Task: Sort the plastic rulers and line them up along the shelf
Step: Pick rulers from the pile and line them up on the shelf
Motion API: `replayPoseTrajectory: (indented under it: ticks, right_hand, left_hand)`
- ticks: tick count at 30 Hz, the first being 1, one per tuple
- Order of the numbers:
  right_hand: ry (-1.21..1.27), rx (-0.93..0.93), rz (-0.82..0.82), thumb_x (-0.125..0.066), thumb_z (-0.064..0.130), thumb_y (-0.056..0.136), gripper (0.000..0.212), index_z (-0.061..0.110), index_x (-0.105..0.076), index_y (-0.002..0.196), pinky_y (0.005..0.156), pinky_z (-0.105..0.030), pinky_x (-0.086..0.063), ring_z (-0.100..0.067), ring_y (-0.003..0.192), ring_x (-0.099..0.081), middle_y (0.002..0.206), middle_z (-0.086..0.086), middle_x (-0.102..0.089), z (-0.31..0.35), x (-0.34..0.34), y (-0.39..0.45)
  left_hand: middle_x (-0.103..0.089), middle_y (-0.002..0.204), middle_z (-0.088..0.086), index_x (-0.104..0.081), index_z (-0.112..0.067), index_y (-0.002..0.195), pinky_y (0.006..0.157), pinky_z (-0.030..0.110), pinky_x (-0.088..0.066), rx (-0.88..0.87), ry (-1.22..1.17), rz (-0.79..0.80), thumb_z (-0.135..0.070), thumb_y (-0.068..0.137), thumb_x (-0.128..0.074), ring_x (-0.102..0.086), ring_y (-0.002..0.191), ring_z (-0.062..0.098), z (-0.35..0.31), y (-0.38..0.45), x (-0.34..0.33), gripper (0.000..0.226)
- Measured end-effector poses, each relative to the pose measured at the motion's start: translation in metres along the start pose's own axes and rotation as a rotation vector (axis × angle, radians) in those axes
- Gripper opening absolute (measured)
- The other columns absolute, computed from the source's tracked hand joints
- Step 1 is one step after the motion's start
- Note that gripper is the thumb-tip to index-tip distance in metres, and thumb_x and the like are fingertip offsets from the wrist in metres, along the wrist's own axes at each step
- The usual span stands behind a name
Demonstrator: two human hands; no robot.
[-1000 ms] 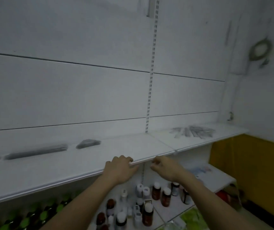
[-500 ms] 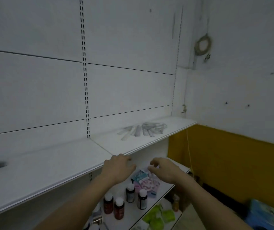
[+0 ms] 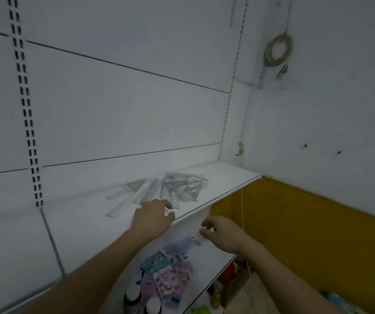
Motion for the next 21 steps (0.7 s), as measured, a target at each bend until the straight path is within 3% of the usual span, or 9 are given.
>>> replayPoseTrajectory:
  ticks: [6,10,13,17,21]
  right_hand:
    - [0.119,0.151,-0.005,-0.055,0.039,0.093,0.028,0.021,-0.066,0.112,0.086,-0.033,-0.052,-0.013,0.094,-0.06,0.11,0.005,-0.065,-0.028,0.021,0.075]
    - [0.179,0.319,0.044,-0.055,0.033,0.095,0.027,0.019,-0.065,0.116,0.083,-0.021,-0.048,-0.006,0.089,-0.058,0.109,0.006,-0.064,-0.039,0.04,0.137]
    - [0.228,0.407,0.047,-0.056,0.032,0.095,0.026,0.019,-0.066,0.116,0.075,-0.01,-0.043,0.002,0.081,-0.056,0.105,0.009,-0.063,-0.049,0.052,0.18]
    - [0.29,0.484,0.098,-0.055,0.03,0.096,0.023,0.019,-0.067,0.113,0.073,-0.011,-0.041,0.003,0.078,-0.056,0.103,0.01,-0.063,-0.075,0.058,0.232]
    - [0.344,0.526,0.121,-0.054,0.028,0.098,0.02,0.02,-0.069,0.109,0.072,-0.016,-0.042,0.002,0.079,-0.056,0.098,0.013,-0.063,-0.081,0.056,0.279]
  left_hand:
    - [-0.06,0.123,0.0,-0.061,-0.027,0.118,0.089,0.03,-0.044,0.057,-0.029,-0.049,-0.04,0.091,-0.054,-0.055,0.112,0.019,-0.01,0.075,-0.019,0.03]
    - [-0.058,0.125,0.004,-0.06,-0.022,0.122,0.09,0.027,-0.042,0.141,-0.036,-0.055,-0.035,0.088,-0.061,-0.056,0.11,0.019,-0.008,0.132,-0.027,0.036]
    - [-0.049,0.136,0.007,-0.05,-0.019,0.135,0.097,0.03,-0.04,0.203,0.043,0.055,-0.043,0.087,-0.064,-0.051,0.12,0.022,-0.004,0.17,-0.027,0.056]
    - [-0.043,0.144,0.006,-0.039,-0.019,0.145,0.104,0.033,-0.038,0.303,0.136,0.233,-0.055,0.081,-0.067,-0.047,0.127,0.023,0.005,0.204,-0.032,0.079]
    - [-0.057,0.127,0.0,-0.056,-0.018,0.131,0.092,0.027,-0.045,0.312,0.056,0.228,-0.056,0.073,-0.074,-0.057,0.107,0.016,0.018,0.216,-0.034,0.072]
Point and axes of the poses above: each hand's wrist, its own y-axis towards the middle knuckle, its own x-axis out of the back of the hand, z = x × y, the point moved 1 cm from there along y, towards the middle knuckle
